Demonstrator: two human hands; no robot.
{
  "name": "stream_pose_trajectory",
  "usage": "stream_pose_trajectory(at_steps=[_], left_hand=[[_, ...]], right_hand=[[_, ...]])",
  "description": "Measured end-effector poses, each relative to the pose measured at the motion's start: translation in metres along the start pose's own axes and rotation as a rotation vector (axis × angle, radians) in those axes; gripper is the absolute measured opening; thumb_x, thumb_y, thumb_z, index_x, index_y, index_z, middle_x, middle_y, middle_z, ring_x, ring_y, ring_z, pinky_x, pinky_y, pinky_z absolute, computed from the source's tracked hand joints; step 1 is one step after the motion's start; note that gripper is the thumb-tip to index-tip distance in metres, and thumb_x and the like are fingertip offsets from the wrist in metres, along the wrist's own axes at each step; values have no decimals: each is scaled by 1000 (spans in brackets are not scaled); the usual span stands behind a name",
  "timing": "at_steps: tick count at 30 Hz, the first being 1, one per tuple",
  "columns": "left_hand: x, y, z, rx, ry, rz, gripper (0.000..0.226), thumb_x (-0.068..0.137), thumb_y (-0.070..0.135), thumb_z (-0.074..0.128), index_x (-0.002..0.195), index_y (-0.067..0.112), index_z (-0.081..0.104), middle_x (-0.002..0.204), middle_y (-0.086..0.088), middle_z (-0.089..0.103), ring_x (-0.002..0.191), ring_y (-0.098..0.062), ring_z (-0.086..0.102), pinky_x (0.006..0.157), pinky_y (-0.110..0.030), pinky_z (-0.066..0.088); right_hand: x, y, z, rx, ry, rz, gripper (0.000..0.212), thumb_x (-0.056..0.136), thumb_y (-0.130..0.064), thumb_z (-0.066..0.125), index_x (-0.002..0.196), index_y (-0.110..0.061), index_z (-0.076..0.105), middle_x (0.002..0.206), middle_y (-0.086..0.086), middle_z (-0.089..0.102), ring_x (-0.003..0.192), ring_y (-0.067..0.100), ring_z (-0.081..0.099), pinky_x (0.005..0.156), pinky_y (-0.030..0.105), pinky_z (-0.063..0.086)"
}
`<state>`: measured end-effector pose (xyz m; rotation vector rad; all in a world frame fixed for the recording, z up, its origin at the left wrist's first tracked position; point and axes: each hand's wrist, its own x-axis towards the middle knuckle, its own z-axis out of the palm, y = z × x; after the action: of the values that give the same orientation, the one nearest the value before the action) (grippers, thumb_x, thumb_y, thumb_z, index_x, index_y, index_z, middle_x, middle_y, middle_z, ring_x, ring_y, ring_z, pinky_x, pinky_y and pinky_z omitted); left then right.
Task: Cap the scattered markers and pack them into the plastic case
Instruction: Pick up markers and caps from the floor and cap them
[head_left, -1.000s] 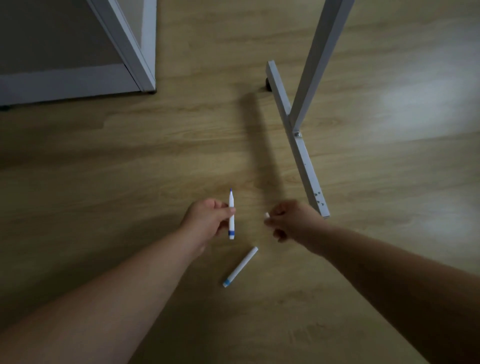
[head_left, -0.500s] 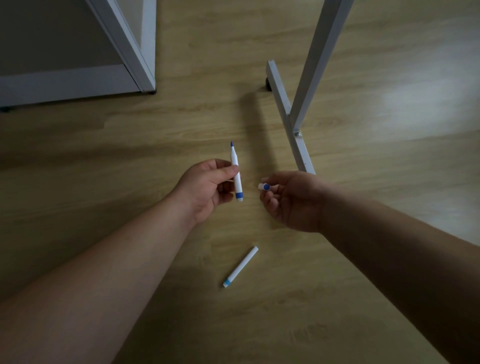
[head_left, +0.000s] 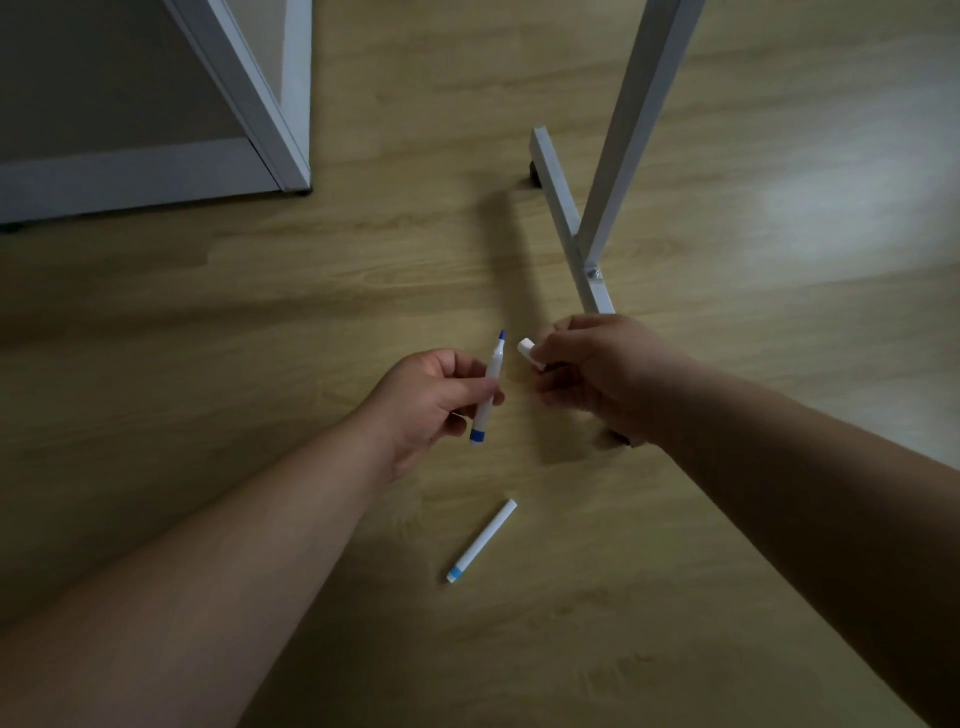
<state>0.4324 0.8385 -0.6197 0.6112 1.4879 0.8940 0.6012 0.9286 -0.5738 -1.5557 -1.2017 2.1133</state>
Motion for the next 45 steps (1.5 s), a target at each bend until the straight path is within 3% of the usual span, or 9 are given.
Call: stream_pose_trajectory(at_steps=[8,18,21,26,31,34,37,42,45], left_hand=[[-4,-2,5,51,-23,-19,17,86,7,72,101,9,65,85,-8,75,65,-8,64,62,-29,42],[-7,2,7,257,20,66,13,80,5,78,89,11,70,87,-12,75,65,-4,63,57,-18,45],[-9,1,9,303,47,73,14,79,5,78,90,8,71,79,-4,72,59,2,61,51,-11,44],[-12,-7,9,299,77,34,14,82,6,75,95,6,70,88,-13,74,68,-12,61,49,-18,48],[-4,-10,6,249,74,0,7,88,10,71,94,11,69,87,-6,76,69,-9,62,54,-20,47],[4,-21,1,239,110,-29,5,90,10,69,89,14,67,78,1,74,60,-4,62,54,-22,47],[6,-41,-4,294,164,-87,12,87,6,72,80,12,65,67,0,69,56,-10,60,49,-19,47],[1,-82,-3,599,177,-253,17,76,20,83,81,15,68,81,-5,72,79,-23,71,73,-40,61],[-6,-97,1,676,139,-298,15,78,23,82,85,19,69,86,-2,71,84,-21,70,78,-40,60]], right_hand=[[1,-7,-6,-294,53,-186,5,86,-6,67,91,-5,70,75,12,66,68,21,65,66,33,58],[-1,-22,0,-794,-39,-222,7,88,-17,70,90,-21,75,75,-2,74,59,4,67,52,12,52],[1,-19,1,-805,-36,-222,7,87,-16,71,91,-20,76,75,-1,75,63,7,71,52,11,52],[6,-4,3,-726,-33,-202,9,86,-14,72,94,-16,76,72,2,75,57,6,69,52,13,51],[15,14,8,-614,23,-213,25,87,-15,73,112,-13,68,86,5,72,62,10,71,54,18,55],[23,41,7,-579,153,-101,16,85,-13,72,100,-12,69,81,7,71,55,11,67,48,20,53],[23,77,5,-392,205,211,8,86,-7,69,88,0,67,79,16,67,56,20,66,54,31,59],[5,130,11,-322,188,509,15,88,-12,70,94,1,65,86,17,71,70,25,73,59,36,62],[3,151,20,-264,172,577,19,89,-11,68,102,3,64,91,19,72,73,26,73,63,39,63]])
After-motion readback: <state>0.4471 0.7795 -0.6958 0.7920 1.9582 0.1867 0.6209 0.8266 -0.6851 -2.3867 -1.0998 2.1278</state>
